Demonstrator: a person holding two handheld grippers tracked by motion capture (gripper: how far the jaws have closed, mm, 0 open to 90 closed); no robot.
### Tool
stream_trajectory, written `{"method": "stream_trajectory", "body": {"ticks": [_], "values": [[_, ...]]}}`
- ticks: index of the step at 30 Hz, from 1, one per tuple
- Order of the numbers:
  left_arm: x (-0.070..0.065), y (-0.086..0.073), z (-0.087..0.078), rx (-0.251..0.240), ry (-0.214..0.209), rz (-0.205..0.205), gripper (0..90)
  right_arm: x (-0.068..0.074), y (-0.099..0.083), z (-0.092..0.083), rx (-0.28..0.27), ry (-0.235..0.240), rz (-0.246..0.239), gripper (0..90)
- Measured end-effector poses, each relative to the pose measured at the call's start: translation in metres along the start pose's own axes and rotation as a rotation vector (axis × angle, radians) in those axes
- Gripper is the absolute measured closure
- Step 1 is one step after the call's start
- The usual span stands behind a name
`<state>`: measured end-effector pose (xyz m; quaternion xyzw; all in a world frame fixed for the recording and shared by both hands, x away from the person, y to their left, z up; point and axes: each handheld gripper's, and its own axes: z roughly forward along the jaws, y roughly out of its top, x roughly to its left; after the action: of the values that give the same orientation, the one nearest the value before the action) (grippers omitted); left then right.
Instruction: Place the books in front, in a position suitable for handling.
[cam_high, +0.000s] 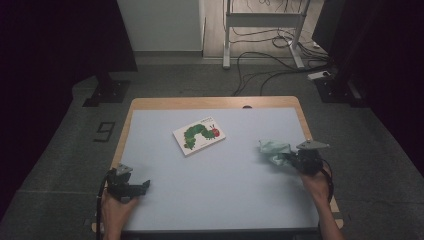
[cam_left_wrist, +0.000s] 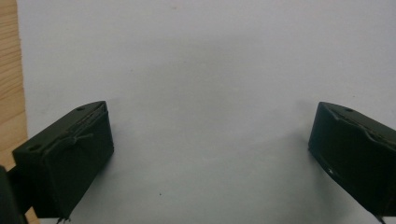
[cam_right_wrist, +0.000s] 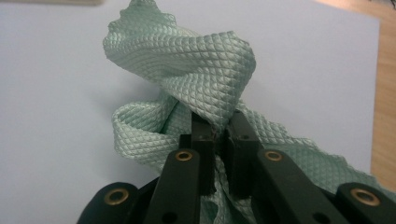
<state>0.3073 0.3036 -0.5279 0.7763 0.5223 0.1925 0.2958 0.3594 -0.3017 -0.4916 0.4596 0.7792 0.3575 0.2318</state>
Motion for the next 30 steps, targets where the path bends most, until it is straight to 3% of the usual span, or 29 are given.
{"method": "stream_trajectory", "body": {"ticks": [9, 13, 16, 17, 21, 30], "values": [[0.000, 0.000, 0.000, 0.000, 0.000, 0.000, 0.0, -0.002, -0.012, 0.007, 0.026, -0.006, 0.017, 78.7], [0.000, 0.000, 0.000, 0.000, 0.000, 0.000, 0.0, -0.003, -0.011, 0.005, 0.033, -0.006, 0.020, 64.1], [0.000, 0.000, 0.000, 0.000, 0.000, 0.000, 0.0, -0.002, -0.008, 0.001, 0.027, -0.016, 0.012, 45.4], [0.000, 0.000, 0.000, 0.000, 0.001, 0.000, 0.0, -0.002, -0.008, 0.001, 0.027, -0.016, 0.012, 45.4], [0.000, 0.000, 0.000, 0.000, 0.000, 0.001, 0.0, 0.003, -0.003, -0.005, 0.019, -0.023, -0.007, 29.9], [0.000, 0.001, 0.000, 0.002, -0.007, 0.015, 0.0, 0.014, 0.009, -0.010, 0.001, 0.016, -0.046, 17.2]]}}
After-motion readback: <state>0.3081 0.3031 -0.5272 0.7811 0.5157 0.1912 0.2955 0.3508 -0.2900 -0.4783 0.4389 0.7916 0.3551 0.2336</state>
